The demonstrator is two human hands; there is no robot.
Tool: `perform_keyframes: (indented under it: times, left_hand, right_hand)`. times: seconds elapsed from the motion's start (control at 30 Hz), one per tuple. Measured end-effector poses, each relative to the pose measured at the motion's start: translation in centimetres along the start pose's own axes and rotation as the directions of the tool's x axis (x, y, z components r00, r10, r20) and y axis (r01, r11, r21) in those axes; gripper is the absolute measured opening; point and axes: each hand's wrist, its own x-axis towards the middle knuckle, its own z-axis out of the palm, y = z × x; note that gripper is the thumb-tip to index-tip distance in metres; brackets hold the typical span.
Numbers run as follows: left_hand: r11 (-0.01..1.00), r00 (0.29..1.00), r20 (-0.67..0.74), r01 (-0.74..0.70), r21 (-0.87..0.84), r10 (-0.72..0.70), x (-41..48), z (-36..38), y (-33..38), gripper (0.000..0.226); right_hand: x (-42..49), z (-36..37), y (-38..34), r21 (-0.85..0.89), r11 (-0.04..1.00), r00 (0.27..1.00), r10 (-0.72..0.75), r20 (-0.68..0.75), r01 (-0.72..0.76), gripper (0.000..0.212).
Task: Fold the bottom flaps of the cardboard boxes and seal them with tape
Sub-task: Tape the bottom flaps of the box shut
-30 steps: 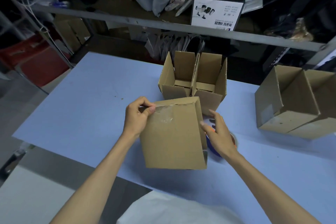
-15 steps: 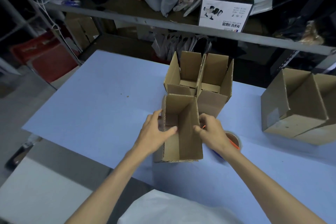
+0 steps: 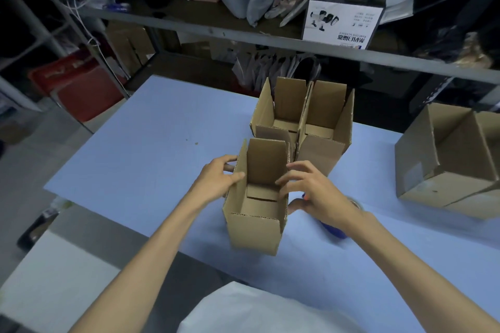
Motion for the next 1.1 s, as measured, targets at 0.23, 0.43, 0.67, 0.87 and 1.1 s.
perform_keyframes:
  times: [0.23, 0.43, 0.67, 0.87, 1.1]
  left_hand:
    - [0.921, 0.898, 0.206, -0.383, -0.065, 0.388, -1.3, -1.5, 1.6, 0.028]
    - [0.908, 0.908, 0.068, -0.416, 0.043, 0.413, 0.1, 0.1, 1.9, 0.043]
    - [0.876, 0.942, -0.031, -0.297, 0.381, 0.333, -0.6, 1.8, 0.4, 0.061]
    - [0.801, 0.883, -0.162, -0.305, 0.515, 0.440, -0.1, 2.8, 1.1, 0.019]
    - [0.671, 0.871, 0.245, -0.485, 0.561, 0.425, 1.9, 3.5, 2.4, 0.014]
  right_hand:
    - [1.0, -1.0, -1.3, 0.470, 0.882, 0.974, 0.146, -0.174, -0.048, 0.016]
    - [1.6, -0.1, -1.1, 0.607, 0.789, 0.938, 0.275, -0.212, -0.094, 0.011]
    - [1.1, 0.7, 0.1, 0.746, 0.568, 0.748, 0.648, -0.144, -0.348, 0.012]
    - [0.8, 2.2, -0.1, 0.773, 0.391, 0.606, 0.795, -0.010, -0.500, 0.021]
    - [1.2, 2.0, -0.7, 0.326, 0.904, 0.881, 0.375, -0.289, -0.278, 0.034]
